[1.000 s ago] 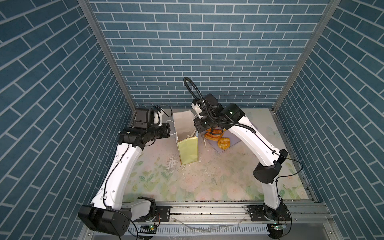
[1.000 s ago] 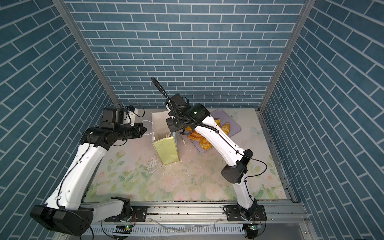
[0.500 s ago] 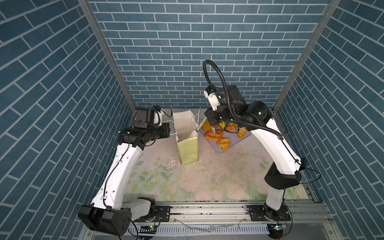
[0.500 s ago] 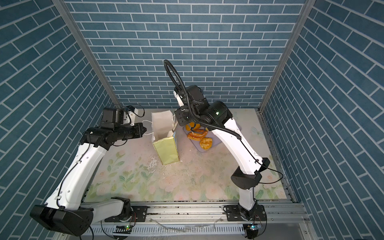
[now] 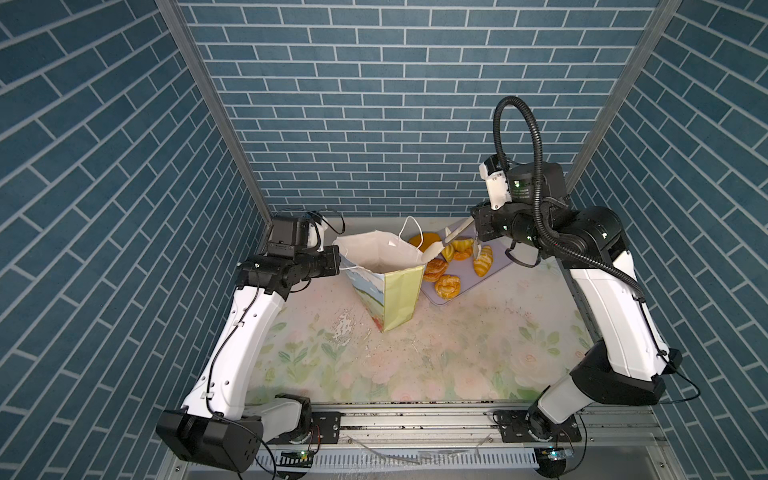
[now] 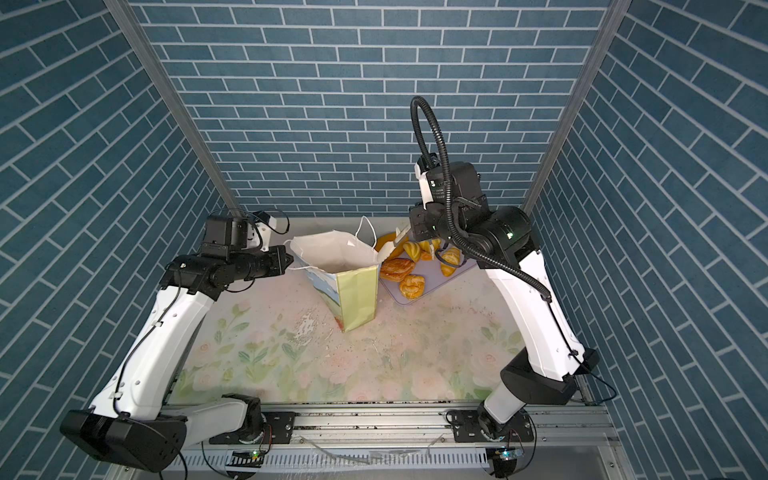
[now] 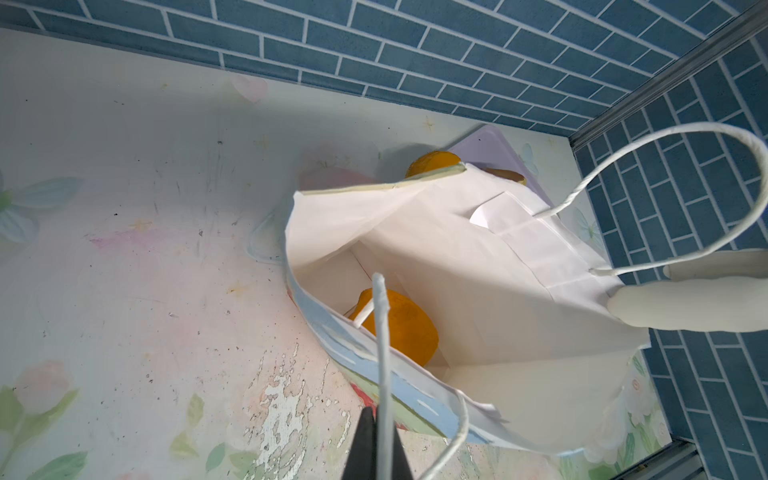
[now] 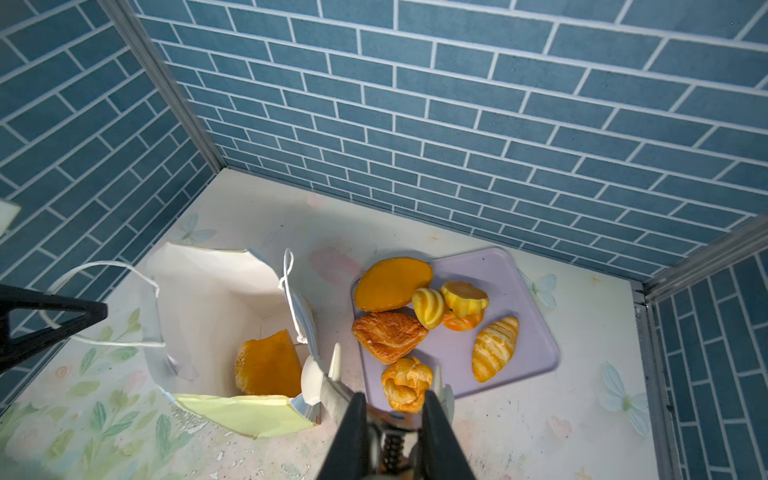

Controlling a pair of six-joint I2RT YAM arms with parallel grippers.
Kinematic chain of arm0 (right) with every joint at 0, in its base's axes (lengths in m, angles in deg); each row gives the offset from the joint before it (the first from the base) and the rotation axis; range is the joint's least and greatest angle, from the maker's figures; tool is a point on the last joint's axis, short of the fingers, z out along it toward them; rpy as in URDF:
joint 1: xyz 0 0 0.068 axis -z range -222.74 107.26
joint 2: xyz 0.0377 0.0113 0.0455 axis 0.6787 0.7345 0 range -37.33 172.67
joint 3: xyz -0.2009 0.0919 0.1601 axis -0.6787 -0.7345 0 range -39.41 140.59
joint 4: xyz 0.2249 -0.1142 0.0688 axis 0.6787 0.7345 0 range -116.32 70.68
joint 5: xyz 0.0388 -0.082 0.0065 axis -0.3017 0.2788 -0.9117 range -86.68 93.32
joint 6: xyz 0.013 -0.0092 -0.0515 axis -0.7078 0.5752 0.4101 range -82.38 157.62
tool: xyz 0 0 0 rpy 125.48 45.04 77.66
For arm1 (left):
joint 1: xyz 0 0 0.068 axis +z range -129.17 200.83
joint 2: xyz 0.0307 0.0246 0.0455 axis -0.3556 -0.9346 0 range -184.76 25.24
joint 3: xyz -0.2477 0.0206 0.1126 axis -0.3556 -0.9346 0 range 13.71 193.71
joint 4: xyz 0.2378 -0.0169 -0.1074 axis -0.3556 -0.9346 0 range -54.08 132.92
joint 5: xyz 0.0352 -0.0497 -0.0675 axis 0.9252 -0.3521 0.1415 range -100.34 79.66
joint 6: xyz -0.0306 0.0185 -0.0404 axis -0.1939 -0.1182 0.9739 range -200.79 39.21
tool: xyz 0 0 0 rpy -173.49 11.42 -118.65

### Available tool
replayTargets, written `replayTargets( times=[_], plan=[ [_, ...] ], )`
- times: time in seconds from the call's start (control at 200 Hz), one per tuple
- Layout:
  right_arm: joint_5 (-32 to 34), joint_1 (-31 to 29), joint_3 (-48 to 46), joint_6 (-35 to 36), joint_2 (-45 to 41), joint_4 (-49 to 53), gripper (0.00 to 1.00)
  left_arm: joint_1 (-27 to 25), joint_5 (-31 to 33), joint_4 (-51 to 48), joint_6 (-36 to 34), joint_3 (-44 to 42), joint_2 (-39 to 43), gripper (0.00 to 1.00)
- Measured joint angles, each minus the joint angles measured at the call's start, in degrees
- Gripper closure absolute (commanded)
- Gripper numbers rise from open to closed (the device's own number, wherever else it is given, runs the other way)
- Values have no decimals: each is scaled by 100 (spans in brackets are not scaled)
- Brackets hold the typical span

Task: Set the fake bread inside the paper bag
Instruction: 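Withdraw the tongs with the right gripper from the bag toward the tray, then move the right gripper back and lower the tongs beside the tray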

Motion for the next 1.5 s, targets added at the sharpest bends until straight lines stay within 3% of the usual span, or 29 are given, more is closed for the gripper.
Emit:
replayTargets(
  times=[0.275, 0.505, 0.755, 1.185, 1.5],
  plan=[
    [-181, 103, 614, 15, 168, -122, 89, -2, -7, -2, 24, 0, 0, 95],
    [-706, 107, 778, 20, 162, -503, 90, 0, -35, 0, 111, 0, -2, 94],
    [-319, 175, 669, 251, 138, -527, 91, 0, -92, -4, 122, 17, -2, 87],
    [479, 922, -894, 319, -728, -654, 91, 0, -136, -2, 98, 149, -57, 85],
    [186, 2175, -2924, 293, -890, -1207, 91, 0, -131, -2, 76, 166, -195, 84]
  ],
)
